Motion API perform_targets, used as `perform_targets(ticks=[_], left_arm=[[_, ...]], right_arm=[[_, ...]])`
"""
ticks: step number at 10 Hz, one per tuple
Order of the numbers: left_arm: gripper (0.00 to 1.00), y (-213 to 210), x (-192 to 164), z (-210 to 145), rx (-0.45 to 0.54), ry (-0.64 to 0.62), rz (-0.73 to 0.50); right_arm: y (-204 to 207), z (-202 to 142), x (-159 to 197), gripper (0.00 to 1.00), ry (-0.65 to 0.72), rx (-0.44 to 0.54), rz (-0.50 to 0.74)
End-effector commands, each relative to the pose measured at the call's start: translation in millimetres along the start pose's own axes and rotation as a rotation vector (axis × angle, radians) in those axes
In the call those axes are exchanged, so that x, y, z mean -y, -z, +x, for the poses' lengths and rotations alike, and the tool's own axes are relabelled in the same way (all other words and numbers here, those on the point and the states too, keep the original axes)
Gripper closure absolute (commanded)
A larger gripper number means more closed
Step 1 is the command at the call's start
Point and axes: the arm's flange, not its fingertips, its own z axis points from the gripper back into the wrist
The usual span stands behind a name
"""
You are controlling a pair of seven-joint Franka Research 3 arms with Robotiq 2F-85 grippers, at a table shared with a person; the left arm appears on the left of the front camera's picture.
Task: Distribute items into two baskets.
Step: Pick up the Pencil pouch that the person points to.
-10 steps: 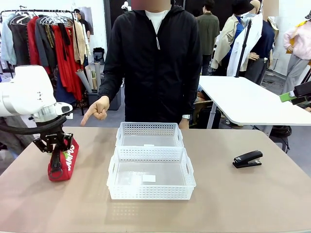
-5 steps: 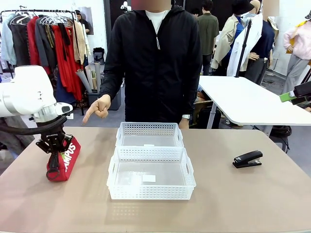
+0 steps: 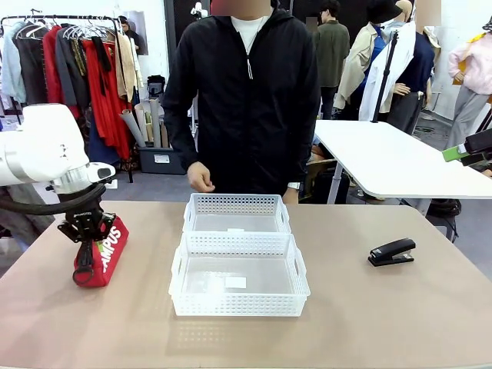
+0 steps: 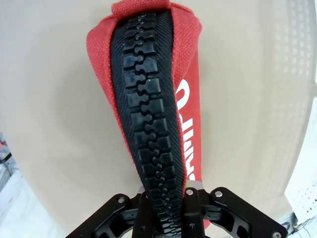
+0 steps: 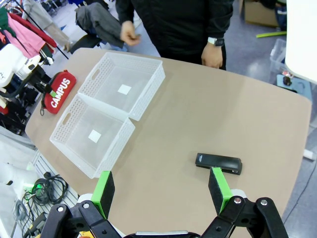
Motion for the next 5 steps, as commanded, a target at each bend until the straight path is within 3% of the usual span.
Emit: perform_targets(ticks=[1,5], left_arm=[[1.00,-9,-2,5,-0.007,0.039,-0.035],[1.00,-78,5,7,-0.027,0.263,-0.093]], right_arm=[[0,1,1,0.00,-0.009,0.014,0.015],[0,1,1,0.00,-0.009,0.014,0.015]])
